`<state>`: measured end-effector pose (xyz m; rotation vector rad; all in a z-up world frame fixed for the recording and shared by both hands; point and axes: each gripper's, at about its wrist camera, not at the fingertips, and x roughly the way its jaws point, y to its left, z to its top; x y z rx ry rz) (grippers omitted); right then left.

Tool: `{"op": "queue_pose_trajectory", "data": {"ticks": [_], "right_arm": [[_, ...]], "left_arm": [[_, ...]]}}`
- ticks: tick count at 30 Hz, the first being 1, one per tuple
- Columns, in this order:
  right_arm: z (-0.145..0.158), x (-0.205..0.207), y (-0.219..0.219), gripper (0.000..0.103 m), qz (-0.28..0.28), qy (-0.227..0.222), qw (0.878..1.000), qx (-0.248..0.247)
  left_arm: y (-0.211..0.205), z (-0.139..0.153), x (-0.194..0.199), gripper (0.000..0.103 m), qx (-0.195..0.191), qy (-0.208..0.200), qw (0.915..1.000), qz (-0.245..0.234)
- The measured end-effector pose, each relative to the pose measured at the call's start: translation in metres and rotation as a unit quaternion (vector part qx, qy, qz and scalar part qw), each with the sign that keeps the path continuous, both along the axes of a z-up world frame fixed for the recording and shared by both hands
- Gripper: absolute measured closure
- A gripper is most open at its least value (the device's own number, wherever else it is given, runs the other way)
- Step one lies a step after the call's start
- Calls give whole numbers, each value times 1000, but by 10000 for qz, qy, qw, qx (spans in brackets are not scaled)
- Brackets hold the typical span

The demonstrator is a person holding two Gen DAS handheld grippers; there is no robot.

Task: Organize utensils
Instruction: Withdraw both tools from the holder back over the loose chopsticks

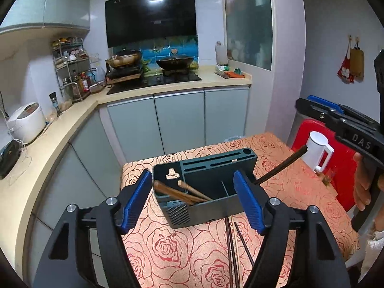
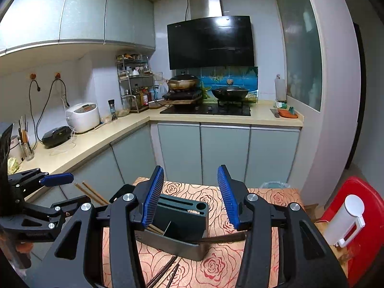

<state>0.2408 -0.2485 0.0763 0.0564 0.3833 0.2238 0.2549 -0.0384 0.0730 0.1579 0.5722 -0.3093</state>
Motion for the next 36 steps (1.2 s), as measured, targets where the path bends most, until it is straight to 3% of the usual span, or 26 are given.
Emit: {"op": "queue_pose_trajectory", "data": {"ticks": [13,19,28,36], "right_arm": [[-41,-46,-9,57,-73,36,10000,19],[-79,-68,-10,54,-160,179,9997,-55],[-159,-117,-4,50,-132,679,9975,-123],[-209,-140,8,50,-55,1190,9928,-84]], "left_arm": [[17,-63,-39,34,9,141,9997,190],[23,-107,-54,34,91,307,9989,347],[41,-182,-87,34,9,782,9959,460],[30,-209,-118,34,409,566,9970,345]]}}
